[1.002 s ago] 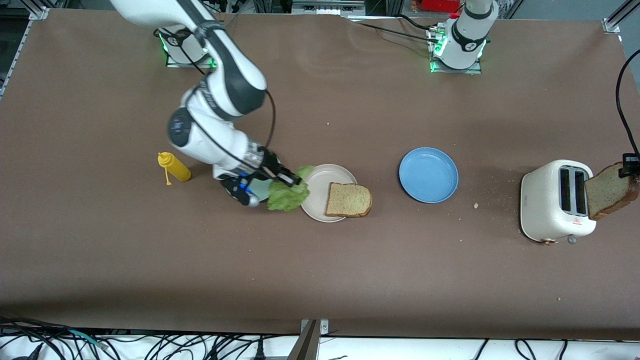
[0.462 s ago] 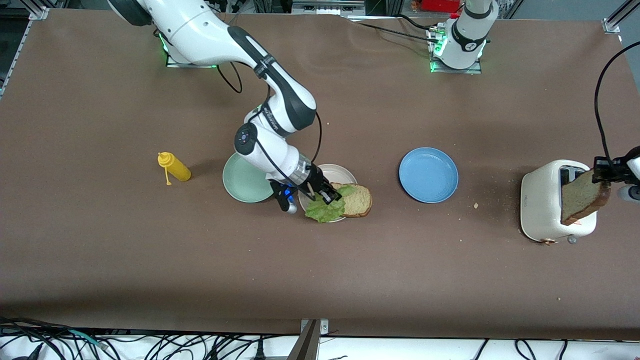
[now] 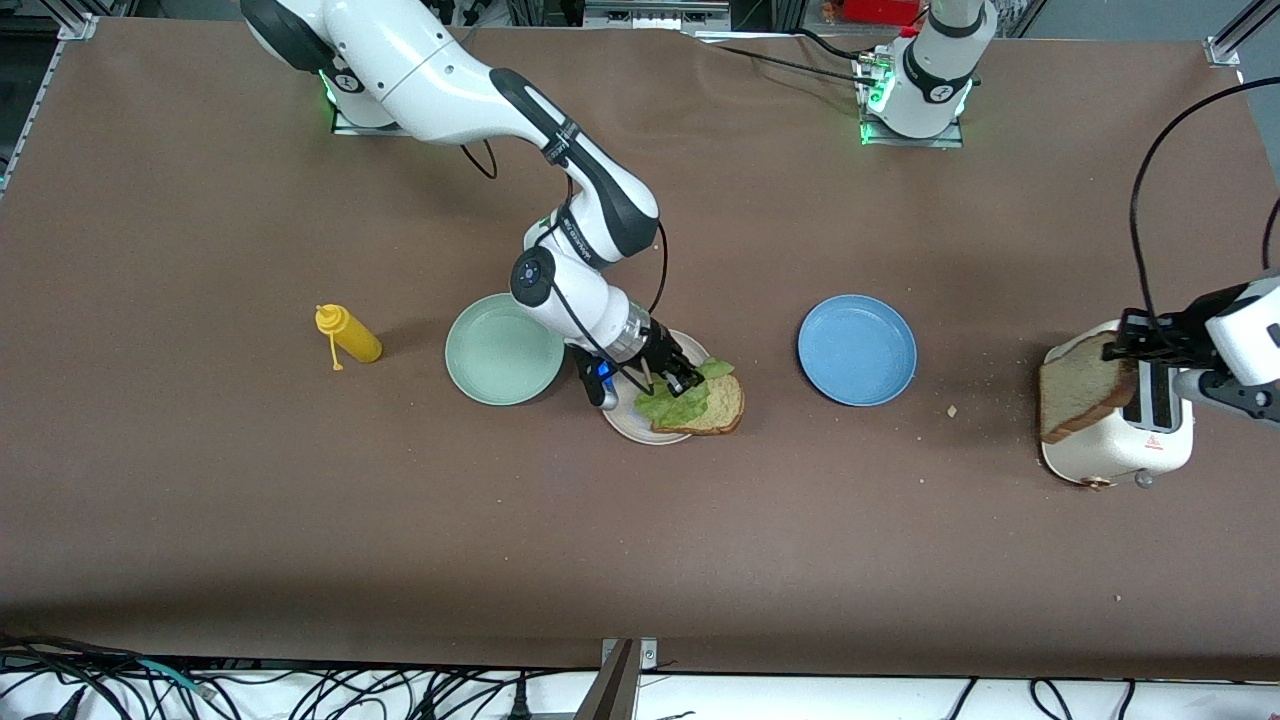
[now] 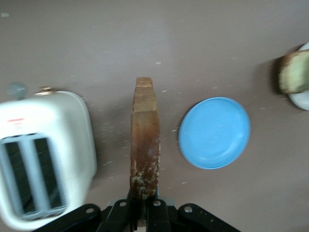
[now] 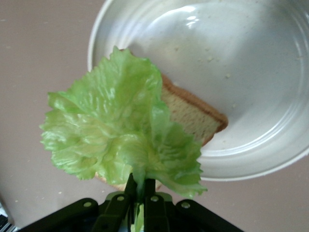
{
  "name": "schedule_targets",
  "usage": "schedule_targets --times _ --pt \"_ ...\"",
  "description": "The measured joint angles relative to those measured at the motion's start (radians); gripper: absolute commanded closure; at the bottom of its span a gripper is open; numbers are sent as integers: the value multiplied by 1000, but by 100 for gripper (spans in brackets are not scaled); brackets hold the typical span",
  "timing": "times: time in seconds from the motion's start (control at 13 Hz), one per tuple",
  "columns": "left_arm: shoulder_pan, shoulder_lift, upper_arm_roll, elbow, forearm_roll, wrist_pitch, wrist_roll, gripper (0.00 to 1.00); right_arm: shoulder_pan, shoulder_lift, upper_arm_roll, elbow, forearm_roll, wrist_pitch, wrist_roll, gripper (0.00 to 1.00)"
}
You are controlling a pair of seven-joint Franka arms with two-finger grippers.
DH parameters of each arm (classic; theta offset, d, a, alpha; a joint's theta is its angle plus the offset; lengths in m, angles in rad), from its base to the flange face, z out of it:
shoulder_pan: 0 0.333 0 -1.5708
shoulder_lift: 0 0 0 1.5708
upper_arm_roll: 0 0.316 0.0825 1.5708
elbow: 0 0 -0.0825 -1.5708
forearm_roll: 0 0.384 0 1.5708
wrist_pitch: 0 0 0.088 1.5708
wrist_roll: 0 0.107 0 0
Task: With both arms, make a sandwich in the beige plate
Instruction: 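Lay the lettuce on the toast while the left gripper carries toast toward the plate, then open the right gripper and withdraw while the left gripper brings toast over lettuce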
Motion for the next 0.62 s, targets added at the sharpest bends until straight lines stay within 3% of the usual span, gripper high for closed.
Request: schedule_targets --times 0.15,0.31,0.46,0.62 --pt "-17 23 -4 -1 -80 -17 0 100 0 11 0 0 0 7 2 98" --pt "-28 49 -5 -2 -156 -20 -1 100 0 11 0 6 0 8 3 43" --pt "-37 74 -6 -3 -219 -22 -1 100 0 11 0 12 0 8 5 2" --pt "-42 100 -6 -3 -271 -23 -1 100 0 11 0 17 0 8 6 1"
